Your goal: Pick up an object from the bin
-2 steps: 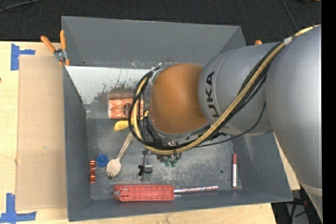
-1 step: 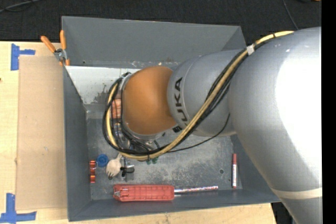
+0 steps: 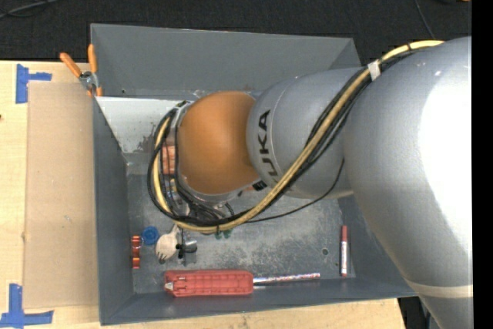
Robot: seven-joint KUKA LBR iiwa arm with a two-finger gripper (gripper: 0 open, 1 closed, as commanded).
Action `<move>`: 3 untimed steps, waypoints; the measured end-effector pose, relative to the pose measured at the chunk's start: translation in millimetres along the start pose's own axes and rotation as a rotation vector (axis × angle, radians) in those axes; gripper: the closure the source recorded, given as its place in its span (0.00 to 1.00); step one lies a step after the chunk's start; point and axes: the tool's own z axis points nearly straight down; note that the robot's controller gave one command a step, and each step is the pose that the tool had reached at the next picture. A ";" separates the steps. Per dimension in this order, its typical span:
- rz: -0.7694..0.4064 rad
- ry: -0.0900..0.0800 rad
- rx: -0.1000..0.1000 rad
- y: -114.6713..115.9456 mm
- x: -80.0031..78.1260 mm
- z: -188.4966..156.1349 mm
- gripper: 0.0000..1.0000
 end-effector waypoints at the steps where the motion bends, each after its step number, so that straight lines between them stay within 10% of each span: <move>1: -0.130 -0.003 -0.001 9.3 0.4 -4.0 0.00; 2: -0.052 -0.003 0.000 -7.8 -7.7 36.6 0.00; 3: -0.237 -0.002 -0.003 -4.2 -0.2 38.6 1.00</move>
Offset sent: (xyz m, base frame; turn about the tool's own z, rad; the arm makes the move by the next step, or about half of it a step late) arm 0.0108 -0.0077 -0.0381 -0.0509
